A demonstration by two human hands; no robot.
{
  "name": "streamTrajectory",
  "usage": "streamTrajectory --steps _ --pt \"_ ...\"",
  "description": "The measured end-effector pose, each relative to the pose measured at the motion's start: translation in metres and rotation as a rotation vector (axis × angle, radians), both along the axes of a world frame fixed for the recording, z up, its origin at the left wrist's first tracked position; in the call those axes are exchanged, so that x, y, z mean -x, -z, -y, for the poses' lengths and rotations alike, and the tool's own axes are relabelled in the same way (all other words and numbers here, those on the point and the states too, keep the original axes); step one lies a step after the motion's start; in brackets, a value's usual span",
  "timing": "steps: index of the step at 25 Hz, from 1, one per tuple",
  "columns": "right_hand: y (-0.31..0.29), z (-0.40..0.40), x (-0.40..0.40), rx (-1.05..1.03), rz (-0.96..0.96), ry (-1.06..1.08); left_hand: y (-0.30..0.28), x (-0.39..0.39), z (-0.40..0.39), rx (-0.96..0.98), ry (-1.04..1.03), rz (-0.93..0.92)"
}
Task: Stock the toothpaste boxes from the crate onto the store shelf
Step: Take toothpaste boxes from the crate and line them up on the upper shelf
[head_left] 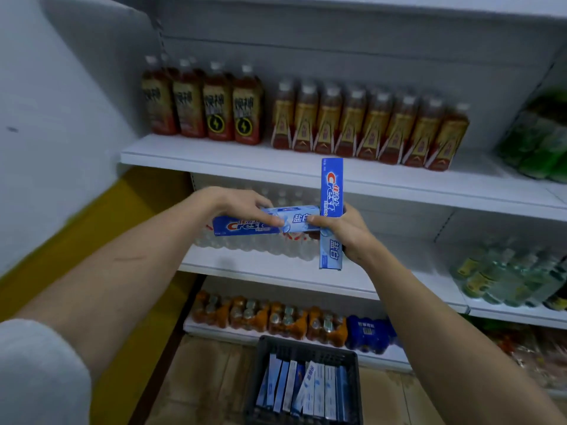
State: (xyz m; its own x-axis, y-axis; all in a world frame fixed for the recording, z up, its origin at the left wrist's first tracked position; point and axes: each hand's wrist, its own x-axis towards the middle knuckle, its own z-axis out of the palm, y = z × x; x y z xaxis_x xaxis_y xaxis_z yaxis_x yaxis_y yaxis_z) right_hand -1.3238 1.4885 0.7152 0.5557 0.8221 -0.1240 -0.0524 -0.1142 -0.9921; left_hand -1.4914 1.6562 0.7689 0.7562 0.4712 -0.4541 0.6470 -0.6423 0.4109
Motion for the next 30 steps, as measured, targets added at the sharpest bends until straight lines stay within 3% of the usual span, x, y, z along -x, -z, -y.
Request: streamTrajectory --steps 5,11,22,30 --pt "-0.023 -0.020 0.030 0.006 0.090 -0.049 -0.021 0.041 -0.013 -0.064 0.031 0.104" --pt "-0.096 -0.038 0.017 0.035 0.265 -0.048 -0.099 0.064 -0.049 -0.221 -0.063 0.210" --pt "-0.288 -0.086 -0.061 -0.111 0.739 -0.041 -0.288 0.036 -0.104 -0.458 -0.260 0.430" --pt "-0.354 -0.131 -0.084 -0.088 0.873 -0.112 -0.338 0.008 -0.138 -0.486 -0.235 0.459"
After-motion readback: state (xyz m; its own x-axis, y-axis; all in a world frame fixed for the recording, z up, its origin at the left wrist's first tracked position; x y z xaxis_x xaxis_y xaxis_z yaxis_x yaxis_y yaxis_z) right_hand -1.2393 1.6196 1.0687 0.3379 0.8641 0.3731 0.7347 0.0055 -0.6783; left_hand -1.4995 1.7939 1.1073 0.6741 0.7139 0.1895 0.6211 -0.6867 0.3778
